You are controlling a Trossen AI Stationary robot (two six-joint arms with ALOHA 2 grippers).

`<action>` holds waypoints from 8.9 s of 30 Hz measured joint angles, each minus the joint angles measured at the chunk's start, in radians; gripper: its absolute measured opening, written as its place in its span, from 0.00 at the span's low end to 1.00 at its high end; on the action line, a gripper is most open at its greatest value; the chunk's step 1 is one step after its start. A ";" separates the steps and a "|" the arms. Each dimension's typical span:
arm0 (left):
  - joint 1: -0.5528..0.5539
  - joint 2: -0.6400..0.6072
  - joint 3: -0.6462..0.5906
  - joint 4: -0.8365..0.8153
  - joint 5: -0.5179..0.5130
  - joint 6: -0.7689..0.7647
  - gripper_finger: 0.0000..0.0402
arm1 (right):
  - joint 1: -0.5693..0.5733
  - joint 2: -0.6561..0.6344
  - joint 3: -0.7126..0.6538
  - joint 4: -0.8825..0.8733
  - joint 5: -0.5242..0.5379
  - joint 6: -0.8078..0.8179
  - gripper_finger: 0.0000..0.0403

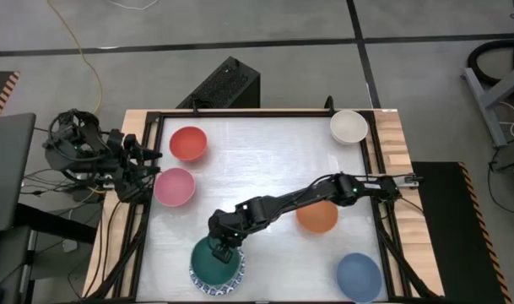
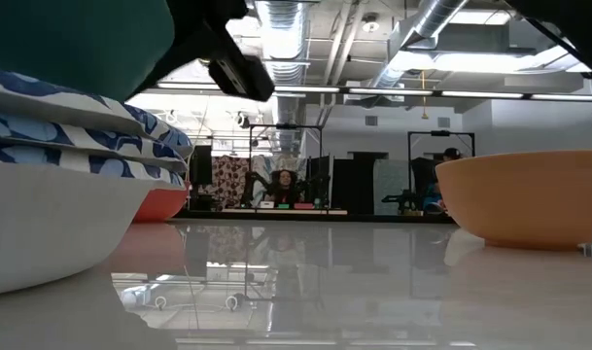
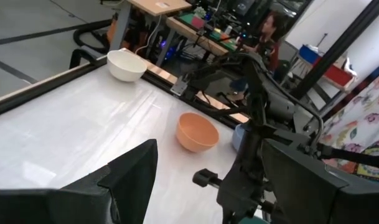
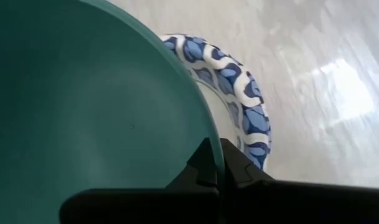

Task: Nest bowls inside each other
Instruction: Stack the green bowl on top of the striped bowl, then stack the pink bowl on top of the green bowl

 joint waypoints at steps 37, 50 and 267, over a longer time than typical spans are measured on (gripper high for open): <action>0.000 0.000 0.000 -0.005 -0.055 0.006 0.68 | 0.007 0.052 0.002 0.054 0.020 -0.204 0.01; 0.000 0.000 0.000 -0.016 -0.080 0.007 0.68 | 0.001 0.050 0.004 0.061 0.022 -0.236 0.01; 0.746 1.134 0.388 0.089 0.003 1.336 0.26 | -0.446 -0.487 -0.017 -0.341 0.476 -0.797 0.02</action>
